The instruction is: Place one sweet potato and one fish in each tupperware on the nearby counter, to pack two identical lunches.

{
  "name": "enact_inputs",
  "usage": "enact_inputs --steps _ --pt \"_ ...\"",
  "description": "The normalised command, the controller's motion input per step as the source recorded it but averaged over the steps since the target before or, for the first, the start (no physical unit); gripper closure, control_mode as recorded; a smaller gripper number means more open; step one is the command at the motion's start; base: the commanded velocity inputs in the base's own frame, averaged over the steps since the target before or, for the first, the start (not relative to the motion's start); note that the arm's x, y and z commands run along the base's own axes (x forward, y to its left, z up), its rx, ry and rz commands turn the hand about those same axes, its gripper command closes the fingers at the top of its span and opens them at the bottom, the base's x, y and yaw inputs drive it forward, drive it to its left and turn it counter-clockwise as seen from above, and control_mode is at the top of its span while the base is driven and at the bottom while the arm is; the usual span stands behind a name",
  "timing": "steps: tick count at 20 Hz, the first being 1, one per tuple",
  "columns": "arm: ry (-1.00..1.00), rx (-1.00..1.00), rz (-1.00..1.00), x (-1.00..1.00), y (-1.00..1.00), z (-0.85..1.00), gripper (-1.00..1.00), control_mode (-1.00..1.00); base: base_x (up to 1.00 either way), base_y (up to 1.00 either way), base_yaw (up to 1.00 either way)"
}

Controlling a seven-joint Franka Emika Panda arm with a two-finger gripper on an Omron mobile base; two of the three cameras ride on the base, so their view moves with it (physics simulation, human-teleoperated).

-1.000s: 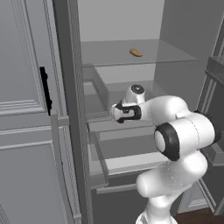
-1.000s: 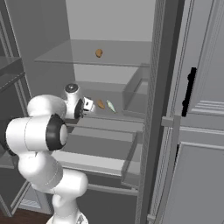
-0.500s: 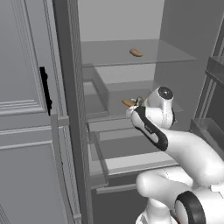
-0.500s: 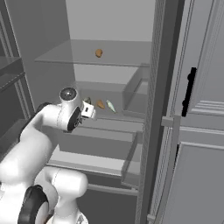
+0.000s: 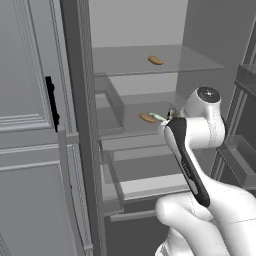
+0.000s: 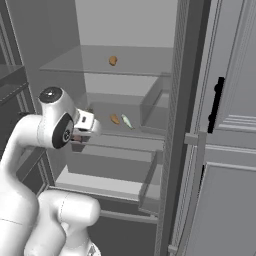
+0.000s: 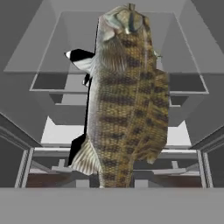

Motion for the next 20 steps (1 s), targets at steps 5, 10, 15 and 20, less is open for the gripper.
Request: enact_inputs --steps 5,10,15,20 --pt "0.22 -0.03 0.02 -0.93 0.00 0.30 1.00 -1.00 0.00 0.00 0.00" --pt "0.13 0.00 0.01 -0.70 0.00 -0.17 1.00 -1.00 0.00 0.00 0.00" --pt "0.00 0.00 0.00 -0.03 0.00 0.00 1.00 -1.00 0.00 0.00 0.00" --pt "0.00 0.00 0.00 -0.03 0.00 0.00 1.00 1.00 -0.37 -0.01 -0.03"
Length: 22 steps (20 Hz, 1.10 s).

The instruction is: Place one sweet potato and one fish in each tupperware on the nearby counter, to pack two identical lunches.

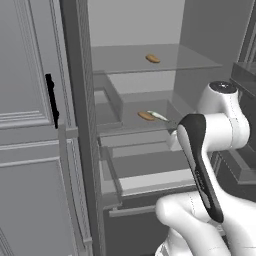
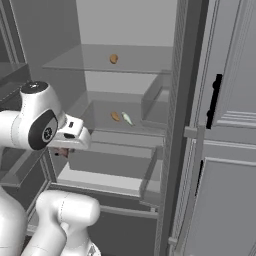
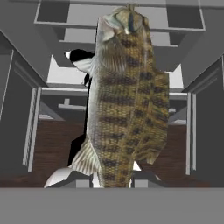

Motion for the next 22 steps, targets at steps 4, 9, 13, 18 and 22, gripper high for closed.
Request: enact_inputs --steps 4,9,13,18,22 --pt "0.00 0.00 0.00 0.00 0.00 0.00 1.00 1.00 -1.00 -0.10 -0.13" --pt "0.00 0.00 0.00 0.00 0.00 0.00 1.00 1.00 -0.99 -0.05 -0.09" --pt "0.00 0.00 0.00 0.00 0.00 0.00 1.00 1.00 -0.98 0.17 0.45" --pt "0.00 0.00 0.00 0.00 0.00 0.00 1.00 1.00 -0.18 0.39 0.95" --pt "0.00 0.00 0.00 0.00 0.00 0.00 1.00 1.00 0.11 0.37 0.92"
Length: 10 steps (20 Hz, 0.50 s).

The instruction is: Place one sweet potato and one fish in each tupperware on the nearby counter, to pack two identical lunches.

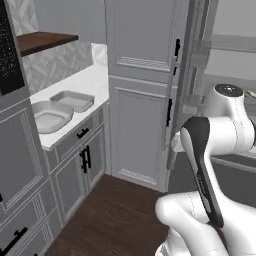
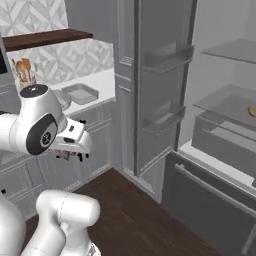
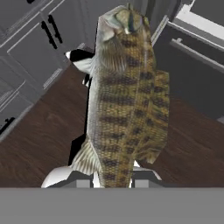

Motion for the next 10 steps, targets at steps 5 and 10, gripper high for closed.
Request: enact_inputs --steps 5,10 --pt "0.00 0.00 0.00 0.00 0.00 0.00 1.00 1.00 0.82 0.21 0.61" --pt "0.00 0.00 0.00 0.00 0.00 0.00 1.00 1.00 1.00 0.00 0.14"
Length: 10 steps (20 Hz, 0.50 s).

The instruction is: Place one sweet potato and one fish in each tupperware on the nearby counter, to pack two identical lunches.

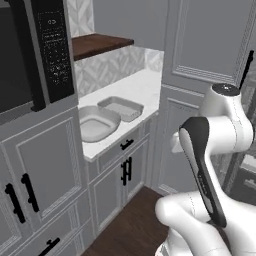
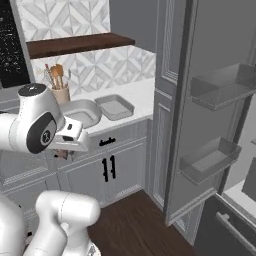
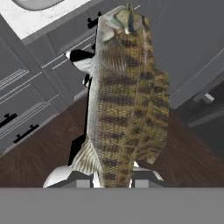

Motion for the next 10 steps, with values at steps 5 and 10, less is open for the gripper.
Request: enact_inputs --steps 5,10 --pt "0.00 0.00 0.00 0.00 0.00 0.00 1.00 1.00 0.96 0.06 0.00" --pt "0.00 0.00 0.00 0.00 0.00 0.00 1.00 1.00 0.79 0.13 0.00"
